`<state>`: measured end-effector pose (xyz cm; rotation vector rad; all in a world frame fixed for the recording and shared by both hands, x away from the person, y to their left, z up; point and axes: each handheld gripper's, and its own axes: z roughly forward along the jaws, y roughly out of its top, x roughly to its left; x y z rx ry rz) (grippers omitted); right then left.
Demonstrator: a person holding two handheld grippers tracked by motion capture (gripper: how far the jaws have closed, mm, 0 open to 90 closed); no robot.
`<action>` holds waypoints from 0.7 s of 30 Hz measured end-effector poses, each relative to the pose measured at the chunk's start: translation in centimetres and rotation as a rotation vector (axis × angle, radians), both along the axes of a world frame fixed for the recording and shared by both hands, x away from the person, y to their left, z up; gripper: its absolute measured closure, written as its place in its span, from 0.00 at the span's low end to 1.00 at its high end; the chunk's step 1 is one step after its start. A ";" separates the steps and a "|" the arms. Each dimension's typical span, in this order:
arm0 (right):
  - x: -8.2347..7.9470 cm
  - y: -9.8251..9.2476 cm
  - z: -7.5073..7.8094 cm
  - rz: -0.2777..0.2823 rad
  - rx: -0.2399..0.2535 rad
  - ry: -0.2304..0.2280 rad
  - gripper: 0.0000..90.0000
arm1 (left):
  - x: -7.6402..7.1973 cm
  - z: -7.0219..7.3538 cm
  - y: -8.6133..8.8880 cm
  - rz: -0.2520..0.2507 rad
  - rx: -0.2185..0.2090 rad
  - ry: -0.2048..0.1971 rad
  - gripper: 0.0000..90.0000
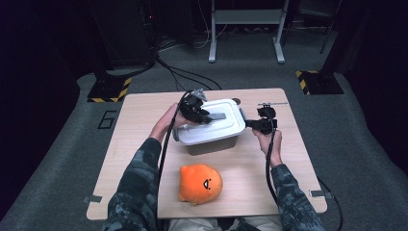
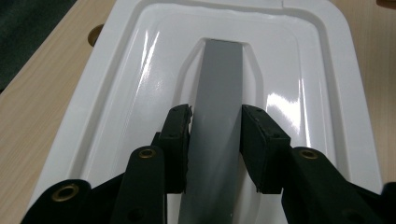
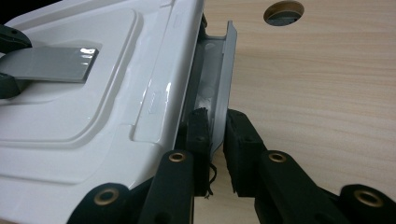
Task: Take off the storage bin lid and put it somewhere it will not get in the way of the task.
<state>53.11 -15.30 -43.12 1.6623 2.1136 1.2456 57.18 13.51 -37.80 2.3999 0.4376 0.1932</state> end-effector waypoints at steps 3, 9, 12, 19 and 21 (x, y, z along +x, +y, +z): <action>0.0 0.0 0.0 -0.001 -0.002 0.001 0.90 | 0.1 0.0 0.0 -0.002 -0.009 0.010 0.70; 0.0 0.0 0.0 -0.010 0.003 -0.005 0.90 | 0.0 0.0 0.0 -0.020 -0.008 -0.010 0.72; 0.0 0.0 0.0 -0.030 0.001 -0.002 0.91 | 0.0 0.1 0.1 -0.036 -0.023 0.002 0.73; 0.0 -0.1 0.0 -0.032 0.005 -0.003 0.91 | -0.2 0.5 0.2 -0.043 -0.035 -0.011 0.74; 0.0 -0.1 0.0 -0.030 0.007 -0.009 0.91 | -0.3 0.6 0.3 -0.047 -0.036 -0.013 0.74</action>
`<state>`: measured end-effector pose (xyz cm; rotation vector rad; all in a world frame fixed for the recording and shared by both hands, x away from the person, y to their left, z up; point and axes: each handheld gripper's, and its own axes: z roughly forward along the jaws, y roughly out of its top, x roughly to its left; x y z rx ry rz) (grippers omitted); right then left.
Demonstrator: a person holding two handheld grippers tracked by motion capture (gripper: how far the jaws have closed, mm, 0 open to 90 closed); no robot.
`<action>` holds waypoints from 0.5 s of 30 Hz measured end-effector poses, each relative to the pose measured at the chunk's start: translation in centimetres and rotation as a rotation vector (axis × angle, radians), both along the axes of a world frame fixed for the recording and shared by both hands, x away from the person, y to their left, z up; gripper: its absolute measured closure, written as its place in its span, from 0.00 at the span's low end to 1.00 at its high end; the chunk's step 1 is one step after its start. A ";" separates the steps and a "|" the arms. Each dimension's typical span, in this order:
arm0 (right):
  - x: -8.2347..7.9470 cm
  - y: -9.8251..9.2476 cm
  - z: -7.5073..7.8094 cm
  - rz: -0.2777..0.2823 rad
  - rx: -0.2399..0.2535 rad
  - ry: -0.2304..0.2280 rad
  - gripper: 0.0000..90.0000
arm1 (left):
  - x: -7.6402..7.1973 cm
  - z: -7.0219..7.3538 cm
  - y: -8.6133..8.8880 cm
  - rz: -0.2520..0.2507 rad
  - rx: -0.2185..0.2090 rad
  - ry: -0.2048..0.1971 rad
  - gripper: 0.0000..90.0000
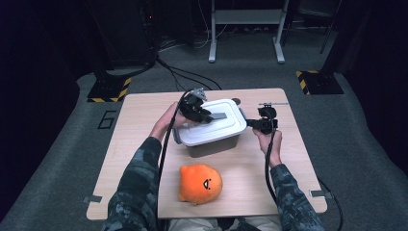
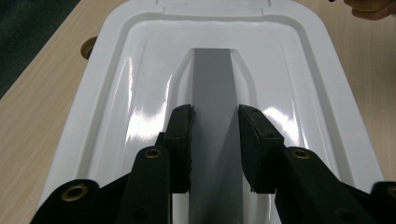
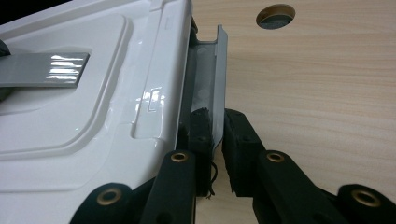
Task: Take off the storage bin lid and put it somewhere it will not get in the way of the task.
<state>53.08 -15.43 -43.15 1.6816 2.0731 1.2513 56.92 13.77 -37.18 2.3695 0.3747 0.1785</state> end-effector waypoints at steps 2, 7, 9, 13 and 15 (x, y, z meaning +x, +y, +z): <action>-0.1 0.0 0.0 -0.006 0.007 0.008 0.91 | -0.1 0.2 0.1 0.002 -0.006 -0.006 0.74; -0.1 0.0 0.0 -0.010 0.010 0.005 0.91 | -0.1 0.5 0.7 0.021 -0.009 -0.016 0.74; -0.1 0.0 0.0 -0.011 0.011 0.005 0.91 | -0.2 0.7 1.1 0.032 -0.021 -0.018 0.74; -0.1 -0.1 0.0 -0.013 0.010 0.000 0.91 | -0.4 1.1 1.9 0.059 -0.036 -0.028 0.74; -0.1 0.0 0.0 -0.015 0.010 -0.004 0.91 | -0.4 1.2 2.0 0.068 -0.028 -0.035 0.74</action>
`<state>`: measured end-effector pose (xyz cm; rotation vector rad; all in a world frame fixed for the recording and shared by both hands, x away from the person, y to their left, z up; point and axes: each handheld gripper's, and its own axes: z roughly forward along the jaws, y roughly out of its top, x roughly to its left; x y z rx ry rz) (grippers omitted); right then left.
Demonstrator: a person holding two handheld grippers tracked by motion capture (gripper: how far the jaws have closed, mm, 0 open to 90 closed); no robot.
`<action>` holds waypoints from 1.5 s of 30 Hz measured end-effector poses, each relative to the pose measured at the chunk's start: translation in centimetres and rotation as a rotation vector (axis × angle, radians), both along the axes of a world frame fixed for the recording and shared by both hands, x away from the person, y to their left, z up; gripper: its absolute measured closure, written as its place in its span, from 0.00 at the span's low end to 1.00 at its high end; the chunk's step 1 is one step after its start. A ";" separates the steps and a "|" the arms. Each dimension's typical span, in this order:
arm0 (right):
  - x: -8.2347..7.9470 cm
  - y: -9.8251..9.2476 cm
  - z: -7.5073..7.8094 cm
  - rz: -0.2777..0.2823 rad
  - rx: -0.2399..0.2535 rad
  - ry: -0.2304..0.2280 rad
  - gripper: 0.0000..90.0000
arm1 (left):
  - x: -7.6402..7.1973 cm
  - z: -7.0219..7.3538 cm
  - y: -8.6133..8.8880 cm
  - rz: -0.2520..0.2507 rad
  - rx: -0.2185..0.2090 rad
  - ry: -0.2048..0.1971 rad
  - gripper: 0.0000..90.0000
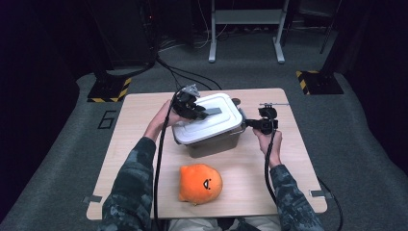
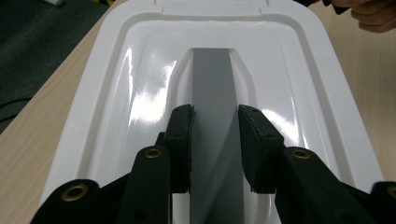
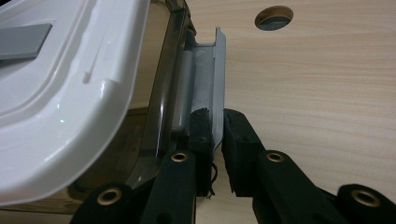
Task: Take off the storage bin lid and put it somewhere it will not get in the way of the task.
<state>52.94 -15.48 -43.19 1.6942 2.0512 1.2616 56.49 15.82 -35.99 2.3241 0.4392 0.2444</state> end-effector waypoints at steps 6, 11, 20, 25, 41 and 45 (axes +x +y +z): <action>-0.1 0.0 0.0 -0.005 0.002 0.004 0.91 | -0.5 0.7 1.5 0.059 -0.025 -0.022 0.74; -0.1 0.0 0.0 -0.001 0.001 -0.001 0.91 | -0.9 1.2 2.8 0.100 -0.034 -0.043 0.74; -0.2 -0.1 0.0 -0.006 0.004 -0.005 0.91 | -1.5 1.4 6.1 0.189 -0.052 -0.060 0.74; -0.2 0.0 0.1 -0.008 0.003 -0.004 0.91 | -1.7 1.4 8.9 0.262 -0.053 -0.070 0.74; -0.3 0.0 0.1 -0.010 -0.006 -0.004 0.91 | -2.5 -0.3 16.0 0.478 -0.061 -0.073 0.74; -0.3 0.0 0.1 -0.009 -0.006 -0.006 0.91 | -2.6 -1.2 17.7 0.542 -0.069 -0.065 0.74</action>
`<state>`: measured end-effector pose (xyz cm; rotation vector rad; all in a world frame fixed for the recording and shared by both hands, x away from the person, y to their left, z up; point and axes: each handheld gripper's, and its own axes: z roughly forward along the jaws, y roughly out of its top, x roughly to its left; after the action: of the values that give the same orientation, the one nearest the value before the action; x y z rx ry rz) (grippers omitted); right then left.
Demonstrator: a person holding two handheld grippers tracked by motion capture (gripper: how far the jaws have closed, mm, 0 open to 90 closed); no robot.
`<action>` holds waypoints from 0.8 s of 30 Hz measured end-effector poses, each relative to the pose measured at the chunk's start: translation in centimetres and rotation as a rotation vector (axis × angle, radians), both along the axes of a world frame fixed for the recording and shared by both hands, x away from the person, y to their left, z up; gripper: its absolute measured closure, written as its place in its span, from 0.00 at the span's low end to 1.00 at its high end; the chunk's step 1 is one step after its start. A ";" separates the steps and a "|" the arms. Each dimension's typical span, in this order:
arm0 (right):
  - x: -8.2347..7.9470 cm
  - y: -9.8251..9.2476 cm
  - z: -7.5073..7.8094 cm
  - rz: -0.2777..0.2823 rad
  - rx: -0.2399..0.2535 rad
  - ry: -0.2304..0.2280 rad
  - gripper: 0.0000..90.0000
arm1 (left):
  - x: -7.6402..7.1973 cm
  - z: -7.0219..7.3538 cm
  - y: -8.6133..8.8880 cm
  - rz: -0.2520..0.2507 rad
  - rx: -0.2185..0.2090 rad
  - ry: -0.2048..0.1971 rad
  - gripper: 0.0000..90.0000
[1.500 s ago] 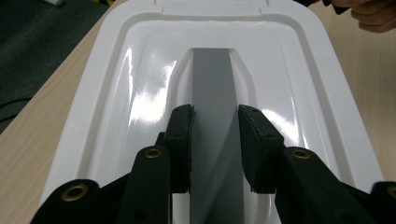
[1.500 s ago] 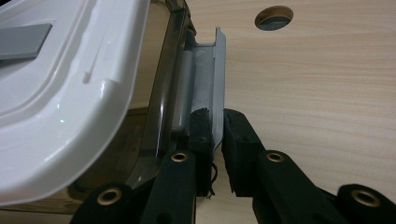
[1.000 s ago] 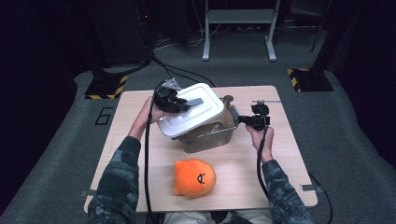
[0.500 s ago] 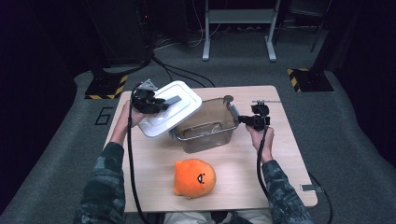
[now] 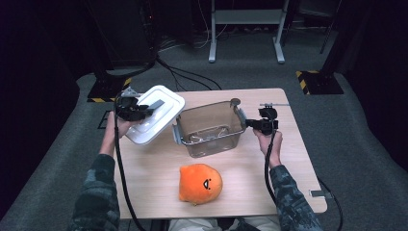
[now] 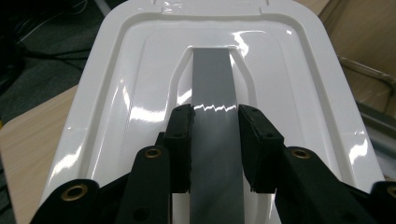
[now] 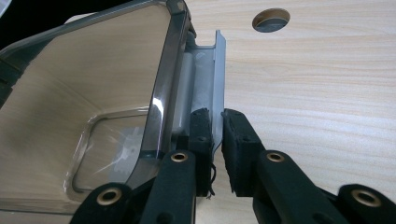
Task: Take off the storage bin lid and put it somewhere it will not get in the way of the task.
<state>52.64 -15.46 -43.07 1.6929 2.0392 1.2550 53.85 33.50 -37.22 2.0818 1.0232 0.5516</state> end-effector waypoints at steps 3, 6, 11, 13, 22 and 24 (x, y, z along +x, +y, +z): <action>0.0 0.0 0.0 -0.001 -0.001 0.000 0.91 | -0.1 -0.8 1.0 0.062 -0.004 0.004 0.74; 0.0 0.0 0.0 0.000 -0.003 0.000 0.91 | -0.2 -1.6 1.5 0.107 0.016 0.013 0.74; 0.0 0.0 0.0 0.000 -0.003 0.000 0.91 | -0.4 -3.6 2.0 0.172 0.012 0.047 0.74; 0.0 0.0 0.1 -0.001 -0.002 -0.001 0.91 | -0.5 -4.6 1.9 0.198 0.008 0.062 0.74; 0.0 0.0 0.1 0.000 -0.004 -0.003 0.91 | -0.9 -9.0 1.0 0.219 -0.008 0.131 0.74; 0.0 -0.1 0.2 0.003 -0.008 -0.004 0.91 | -1.0 -9.8 0.8 0.224 -0.014 0.135 0.74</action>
<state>52.60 -15.51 -42.88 1.6829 2.0425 1.2492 52.86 34.33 -46.97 2.0277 1.3453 0.5174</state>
